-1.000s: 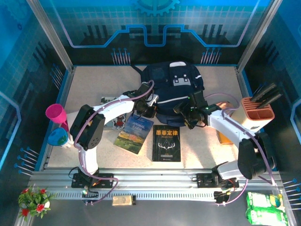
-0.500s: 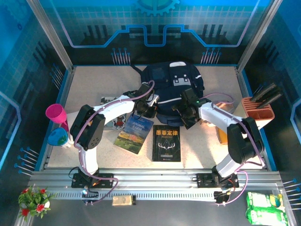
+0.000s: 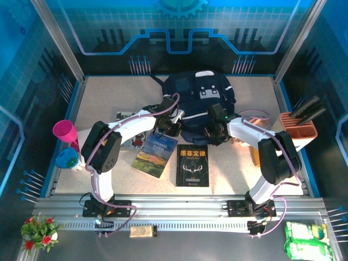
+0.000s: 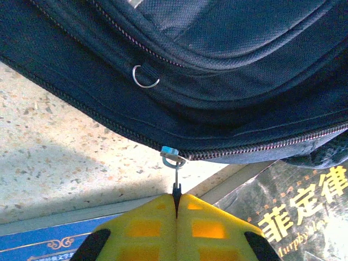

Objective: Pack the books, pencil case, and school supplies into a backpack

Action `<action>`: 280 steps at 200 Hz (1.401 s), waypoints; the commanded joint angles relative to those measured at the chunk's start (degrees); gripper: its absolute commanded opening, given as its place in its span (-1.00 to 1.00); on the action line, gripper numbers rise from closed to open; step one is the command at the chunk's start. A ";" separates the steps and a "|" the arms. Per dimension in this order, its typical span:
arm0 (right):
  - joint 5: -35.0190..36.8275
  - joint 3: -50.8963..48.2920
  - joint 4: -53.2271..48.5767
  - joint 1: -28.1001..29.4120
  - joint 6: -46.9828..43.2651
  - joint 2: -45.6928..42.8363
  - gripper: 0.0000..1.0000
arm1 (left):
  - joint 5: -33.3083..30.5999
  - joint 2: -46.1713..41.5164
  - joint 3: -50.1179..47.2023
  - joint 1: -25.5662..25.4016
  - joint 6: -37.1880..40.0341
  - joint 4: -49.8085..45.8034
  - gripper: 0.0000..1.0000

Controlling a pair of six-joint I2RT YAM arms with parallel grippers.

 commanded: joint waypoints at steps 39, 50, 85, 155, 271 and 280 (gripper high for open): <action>2.83 -1.09 3.92 -3.08 -7.33 -4.98 -0.64 | -6.73 -0.99 2.91 3.28 3.67 -5.95 -1.00; 2.73 -1.27 3.55 -3.33 -8.07 -6.01 -0.64 | -6.90 -0.67 3.38 4.15 4.08 -5.67 -1.00; 1.74 -1.88 4.06 -4.21 -9.94 -9.21 -0.64 | -7.41 1.86 6.14 6.88 5.44 -5.22 -1.00; -1.49 -0.85 4.14 -4.83 -12.50 -11.48 -0.63 | -13.38 9.38 16.03 8.50 5.64 -7.89 -1.00; -8.89 4.32 12.63 -0.16 -12.25 -2.79 -0.57 | -14.18 0.13 11.74 10.12 -9.90 -5.54 0.14; -9.42 5.67 12.55 0.62 -12.53 -1.05 -0.56 | -14.23 -2.30 9.18 10.28 -11.23 -5.02 0.27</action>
